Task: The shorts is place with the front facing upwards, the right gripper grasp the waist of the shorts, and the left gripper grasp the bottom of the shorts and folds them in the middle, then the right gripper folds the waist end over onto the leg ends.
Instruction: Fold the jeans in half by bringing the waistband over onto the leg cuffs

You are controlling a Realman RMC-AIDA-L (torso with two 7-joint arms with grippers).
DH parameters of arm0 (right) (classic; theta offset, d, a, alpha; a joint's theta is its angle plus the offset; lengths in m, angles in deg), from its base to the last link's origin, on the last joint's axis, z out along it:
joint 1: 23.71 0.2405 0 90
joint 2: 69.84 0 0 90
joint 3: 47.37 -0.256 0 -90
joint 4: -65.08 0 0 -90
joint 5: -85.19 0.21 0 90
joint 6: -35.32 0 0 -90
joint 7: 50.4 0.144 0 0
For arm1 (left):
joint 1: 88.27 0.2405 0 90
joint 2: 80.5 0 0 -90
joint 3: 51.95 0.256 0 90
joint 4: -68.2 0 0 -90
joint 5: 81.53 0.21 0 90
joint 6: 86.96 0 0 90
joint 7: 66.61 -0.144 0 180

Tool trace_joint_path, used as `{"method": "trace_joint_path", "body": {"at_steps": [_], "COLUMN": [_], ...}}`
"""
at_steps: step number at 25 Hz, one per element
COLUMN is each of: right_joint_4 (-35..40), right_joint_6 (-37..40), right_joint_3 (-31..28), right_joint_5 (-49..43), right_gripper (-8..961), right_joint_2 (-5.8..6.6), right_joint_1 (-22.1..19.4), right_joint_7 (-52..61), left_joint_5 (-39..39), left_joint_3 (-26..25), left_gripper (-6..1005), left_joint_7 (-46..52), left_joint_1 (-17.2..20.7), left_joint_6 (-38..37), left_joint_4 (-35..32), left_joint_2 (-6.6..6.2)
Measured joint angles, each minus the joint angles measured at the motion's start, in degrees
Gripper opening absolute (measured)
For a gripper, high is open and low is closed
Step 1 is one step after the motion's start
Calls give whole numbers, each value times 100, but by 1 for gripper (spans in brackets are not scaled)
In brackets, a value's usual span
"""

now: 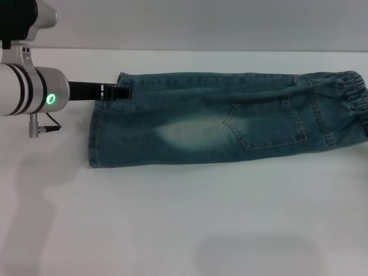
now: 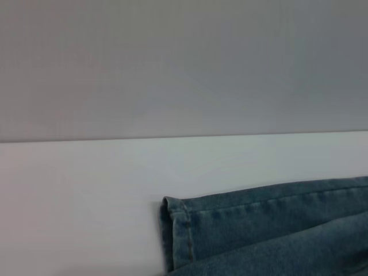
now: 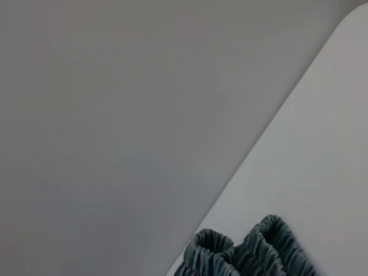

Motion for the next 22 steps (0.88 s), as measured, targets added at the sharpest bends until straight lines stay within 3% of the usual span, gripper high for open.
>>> {"method": "trace_joint_path", "body": {"at_steps": [22], "right_joint_4": [119], "right_joint_6": [172], "right_joint_3": [15], "right_joint_5": [-12], "right_gripper": [834], "right_joint_2": [15], "right_joint_1": [196], "right_joint_7": [10], "left_joint_5": [-5], "left_joint_3": [-1], "left_gripper": [829], "left_joint_7": [-88], "left_joint_1": [-18], "left_joint_6": [63], "left_joint_4": [28], "left_joint_2": [-2]}}
